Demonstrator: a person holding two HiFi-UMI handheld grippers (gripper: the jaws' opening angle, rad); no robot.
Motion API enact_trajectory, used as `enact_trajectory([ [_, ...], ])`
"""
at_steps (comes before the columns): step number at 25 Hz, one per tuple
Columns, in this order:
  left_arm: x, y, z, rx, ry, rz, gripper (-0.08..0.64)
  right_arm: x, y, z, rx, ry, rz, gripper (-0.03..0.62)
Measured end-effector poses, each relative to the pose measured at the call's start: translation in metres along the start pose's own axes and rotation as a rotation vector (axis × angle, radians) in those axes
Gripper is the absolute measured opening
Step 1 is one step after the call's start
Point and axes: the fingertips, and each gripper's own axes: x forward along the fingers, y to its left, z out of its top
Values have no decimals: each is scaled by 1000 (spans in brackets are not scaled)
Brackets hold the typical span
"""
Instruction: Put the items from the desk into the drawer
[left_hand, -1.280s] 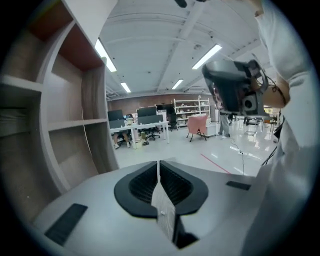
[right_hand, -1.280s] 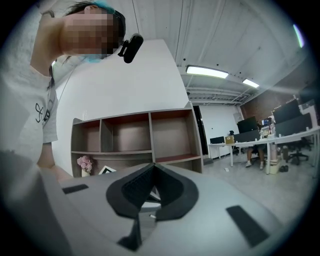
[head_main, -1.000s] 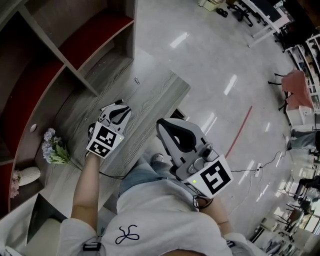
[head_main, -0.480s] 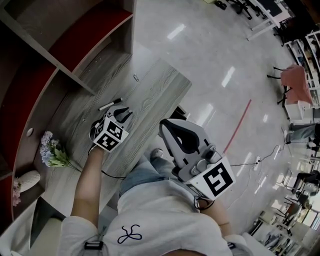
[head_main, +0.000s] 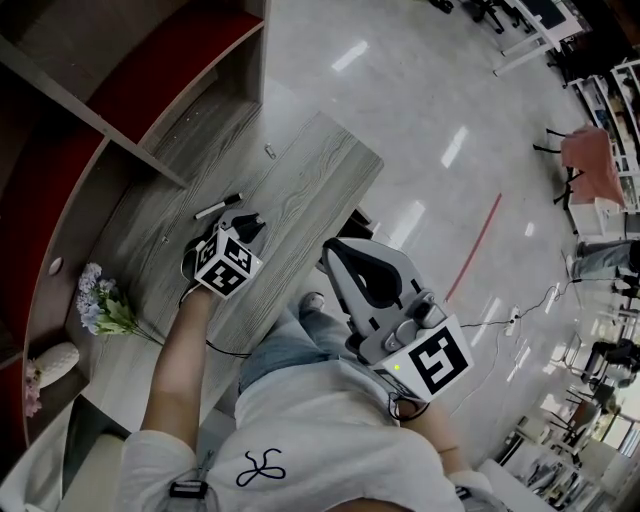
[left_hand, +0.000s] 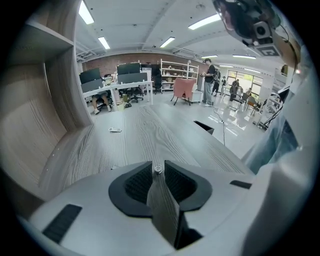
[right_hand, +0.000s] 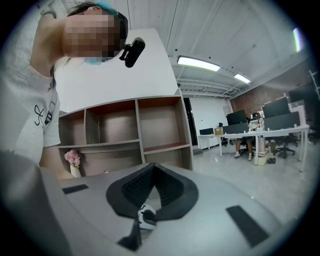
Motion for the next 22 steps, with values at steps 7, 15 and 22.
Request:
enact_trajectory([
  [7, 3, 0, -2, -24, 1, -3, 74, 0, -1, -2, 3, 8, 1, 8],
  [15, 2, 2, -1, -67, 3, 10, 54, 2, 1, -2, -5, 14, 8, 8],
  [22, 3, 4, -1, -78, -4, 23, 48, 0, 1, -1, -9, 10, 5, 8],
])
